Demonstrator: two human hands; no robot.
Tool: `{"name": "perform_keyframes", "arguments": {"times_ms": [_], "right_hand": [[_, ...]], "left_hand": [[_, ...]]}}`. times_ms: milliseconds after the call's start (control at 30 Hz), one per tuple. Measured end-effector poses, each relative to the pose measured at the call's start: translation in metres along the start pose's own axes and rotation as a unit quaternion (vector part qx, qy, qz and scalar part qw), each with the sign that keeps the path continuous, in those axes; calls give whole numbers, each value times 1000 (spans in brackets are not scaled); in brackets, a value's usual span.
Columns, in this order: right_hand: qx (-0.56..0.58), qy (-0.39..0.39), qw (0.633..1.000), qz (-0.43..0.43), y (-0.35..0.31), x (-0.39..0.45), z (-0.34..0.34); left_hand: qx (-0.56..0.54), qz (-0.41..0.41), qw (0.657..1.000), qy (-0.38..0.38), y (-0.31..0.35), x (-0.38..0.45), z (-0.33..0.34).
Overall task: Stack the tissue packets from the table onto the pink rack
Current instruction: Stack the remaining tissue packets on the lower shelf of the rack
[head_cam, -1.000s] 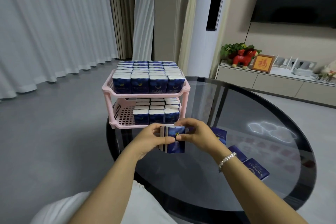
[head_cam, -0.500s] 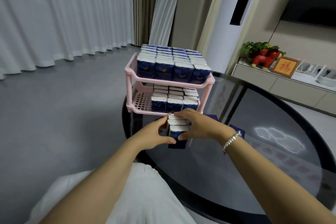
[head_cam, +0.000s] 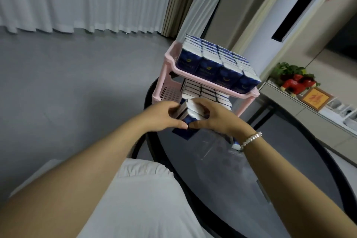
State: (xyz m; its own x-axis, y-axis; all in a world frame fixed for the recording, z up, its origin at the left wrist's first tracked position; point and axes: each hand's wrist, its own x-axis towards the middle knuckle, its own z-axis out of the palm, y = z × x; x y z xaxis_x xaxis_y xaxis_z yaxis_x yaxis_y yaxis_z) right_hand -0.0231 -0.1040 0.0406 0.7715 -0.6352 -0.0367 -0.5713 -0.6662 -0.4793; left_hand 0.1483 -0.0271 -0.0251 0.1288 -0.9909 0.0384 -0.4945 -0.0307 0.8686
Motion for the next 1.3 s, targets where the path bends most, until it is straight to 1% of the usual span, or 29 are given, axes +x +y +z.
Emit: {"name": "perform_keyframes", "arguments": {"times_ms": [133, 300, 367, 467, 667, 767, 933, 1067, 1167, 1300], "right_hand": [[9, 21, 999, -24, -8, 31, 12], [45, 47, 997, -28, -8, 60, 21], [56, 55, 997, -21, -6, 69, 23], [72, 66, 995, -20, -6, 80, 25], [46, 48, 998, -17, -1, 98, 20], [29, 36, 999, -12, 3, 103, 17], [25, 45, 999, 4, 7, 116, 18], [45, 2, 999, 21, 9, 129, 20], [78, -14, 996, 48, 9, 141, 22], [46, -22, 997, 63, 12, 156, 23]], "left_hand": [[-15, -61, 995, 82, -16, 5, -16], [-15, -127, 975, 182, -28, 16, -25], [-6, -125, 975, 183, -31, 22, -26], [-11, -97, 983, 157, -35, 31, -30], [-62, -63, 985, 149, -43, 44, -34], [-64, -63, 981, 171, -47, 47, -31], [-28, -57, 973, 220, -49, 50, -24], [-25, -56, 965, 254, -48, 52, -19], [-22, -54, 963, 261, -47, 53, -19], [-26, -57, 964, 260, -47, 53, -19]]}}
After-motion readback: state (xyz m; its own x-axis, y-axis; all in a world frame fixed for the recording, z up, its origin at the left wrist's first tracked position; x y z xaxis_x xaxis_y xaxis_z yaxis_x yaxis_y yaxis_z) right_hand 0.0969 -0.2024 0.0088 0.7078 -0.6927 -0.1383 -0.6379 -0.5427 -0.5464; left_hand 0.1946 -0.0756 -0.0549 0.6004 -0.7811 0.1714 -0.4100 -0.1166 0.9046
